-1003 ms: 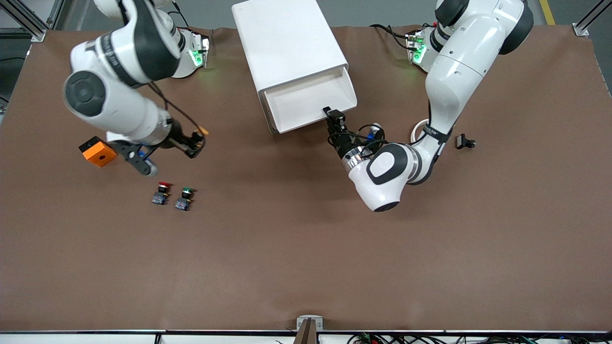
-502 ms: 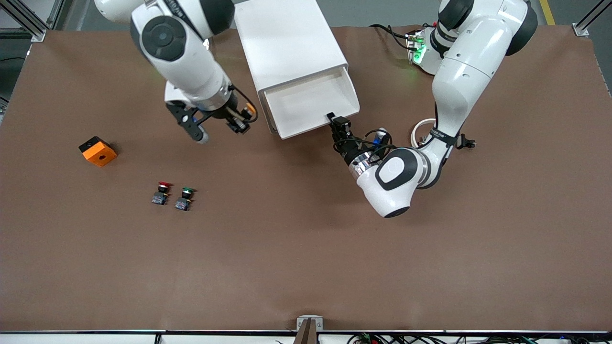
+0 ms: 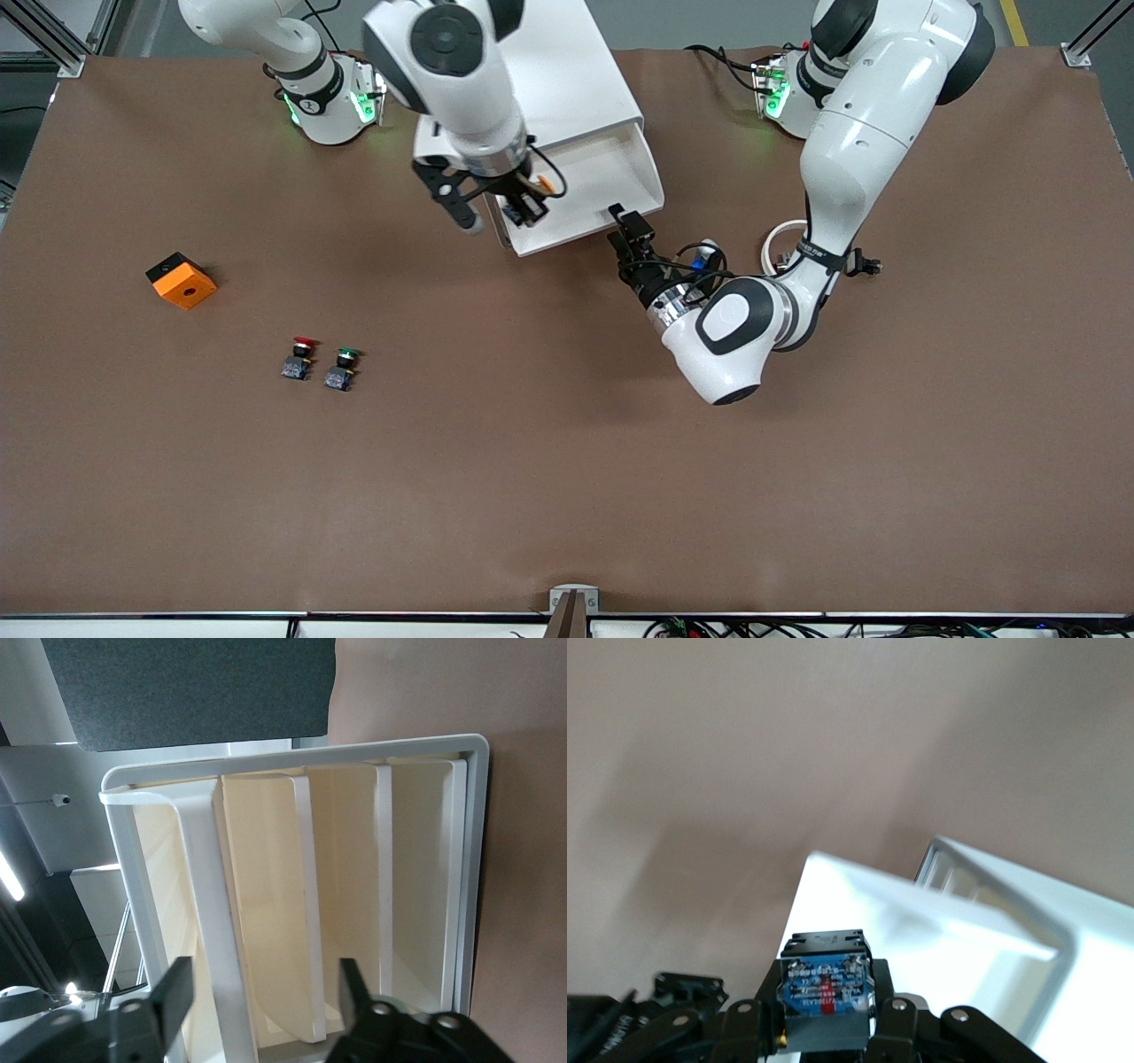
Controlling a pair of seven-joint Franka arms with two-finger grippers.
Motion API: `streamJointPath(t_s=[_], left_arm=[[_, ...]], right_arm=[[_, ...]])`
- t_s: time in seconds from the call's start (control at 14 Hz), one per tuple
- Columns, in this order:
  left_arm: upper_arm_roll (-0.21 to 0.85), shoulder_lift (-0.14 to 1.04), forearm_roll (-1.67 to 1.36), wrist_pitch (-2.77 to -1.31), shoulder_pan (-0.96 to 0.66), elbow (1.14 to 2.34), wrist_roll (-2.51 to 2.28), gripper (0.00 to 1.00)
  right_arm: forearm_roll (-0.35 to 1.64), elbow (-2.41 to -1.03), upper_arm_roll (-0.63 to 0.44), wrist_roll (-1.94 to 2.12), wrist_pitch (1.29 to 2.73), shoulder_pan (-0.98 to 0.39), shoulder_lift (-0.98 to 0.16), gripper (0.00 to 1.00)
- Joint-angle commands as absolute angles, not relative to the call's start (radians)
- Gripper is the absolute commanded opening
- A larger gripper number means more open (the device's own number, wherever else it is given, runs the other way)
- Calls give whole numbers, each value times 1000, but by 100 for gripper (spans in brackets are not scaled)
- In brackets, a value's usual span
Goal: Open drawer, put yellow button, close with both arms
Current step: 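Carry the yellow button over the open drawer and lower it with the right gripper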
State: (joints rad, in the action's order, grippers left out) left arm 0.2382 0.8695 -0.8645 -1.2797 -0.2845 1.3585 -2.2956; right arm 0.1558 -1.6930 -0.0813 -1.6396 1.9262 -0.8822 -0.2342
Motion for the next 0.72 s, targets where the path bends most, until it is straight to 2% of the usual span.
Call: streamJointPath(t_s=[0.0, 0.36, 0.64], left_arm=[[247, 870, -867, -1275, -288, 1333, -2304, 100], [250, 835, -821, -1275, -278, 1330, -2241, 100], [268, 759, -723, -1270, -278, 1330, -2070, 100]], right_arm=[[138, -1671, -97, -1683, 1956, -943, -281, 0], [121, -1667, -95, -1720, 1980, -988, -291, 0], [114, -1664, -97, -1730, 1980, -1011, -291, 0]])
